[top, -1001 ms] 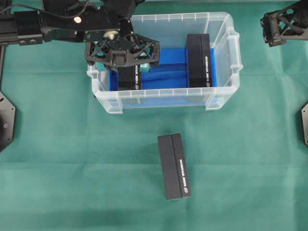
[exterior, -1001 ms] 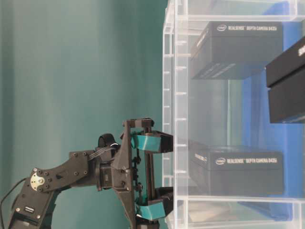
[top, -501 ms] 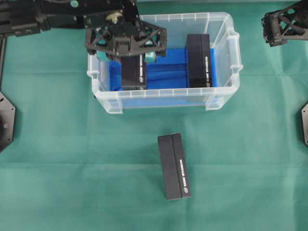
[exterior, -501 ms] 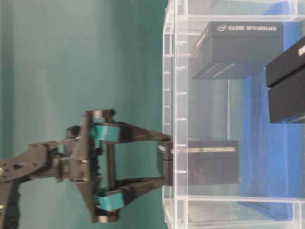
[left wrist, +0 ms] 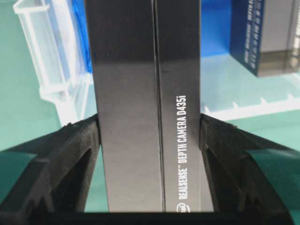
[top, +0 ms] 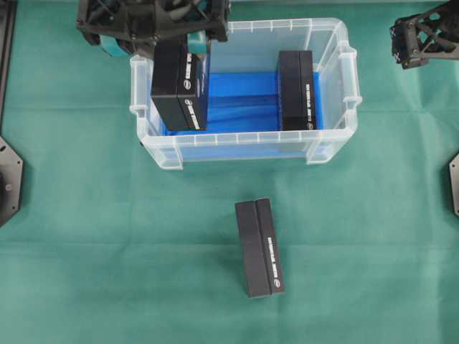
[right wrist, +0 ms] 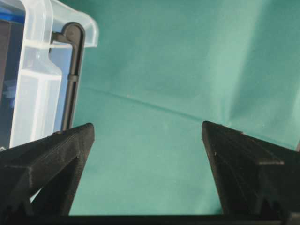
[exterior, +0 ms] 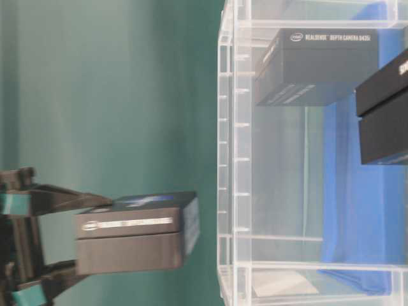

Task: Take out the box from the case.
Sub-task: 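Lift the gripped left box up out of the case, then carry the box with the left gripper to the table front-left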

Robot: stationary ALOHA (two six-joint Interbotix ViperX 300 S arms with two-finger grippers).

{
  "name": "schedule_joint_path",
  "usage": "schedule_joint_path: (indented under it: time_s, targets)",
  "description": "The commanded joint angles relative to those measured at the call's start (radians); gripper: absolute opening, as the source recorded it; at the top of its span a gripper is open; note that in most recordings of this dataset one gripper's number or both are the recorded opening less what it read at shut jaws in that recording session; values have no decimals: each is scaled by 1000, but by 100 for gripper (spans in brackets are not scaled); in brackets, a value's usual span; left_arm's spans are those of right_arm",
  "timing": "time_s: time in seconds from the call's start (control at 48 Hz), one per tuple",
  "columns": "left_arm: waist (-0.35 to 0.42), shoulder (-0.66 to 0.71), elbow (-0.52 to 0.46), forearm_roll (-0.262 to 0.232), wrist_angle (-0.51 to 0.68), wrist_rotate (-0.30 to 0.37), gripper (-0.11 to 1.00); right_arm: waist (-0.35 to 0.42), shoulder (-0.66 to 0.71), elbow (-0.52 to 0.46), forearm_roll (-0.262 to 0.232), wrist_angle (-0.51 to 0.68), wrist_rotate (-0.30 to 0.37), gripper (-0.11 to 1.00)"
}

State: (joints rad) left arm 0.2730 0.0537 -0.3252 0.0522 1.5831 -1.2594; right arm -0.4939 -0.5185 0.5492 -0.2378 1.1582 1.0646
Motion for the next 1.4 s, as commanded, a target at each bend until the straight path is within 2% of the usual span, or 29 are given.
schedule_joint_path:
  time_s: [0.0, 0.167, 0.73, 1.001, 1.376]
  targets:
    - [-6, -21, -66, 5, 28, 0, 61, 2, -11, -12, -2, -6, -2, 94]
    - [-14, -15, -94, 9, 51, 0, 61, 2, -15, -8, -2, -6, -2, 94]
    - [-18, -20, -92, 11, 63, 0, 61, 5, -25, -5, -2, -3, 3, 94]
    - [-57, -20, -95, 11, 63, -5, 61, 5, -25, -5, -2, -6, 0, 94]
    - [-183, -28, -86, 20, 103, -133, 61, 5, -25, -5, -2, -6, -2, 94]
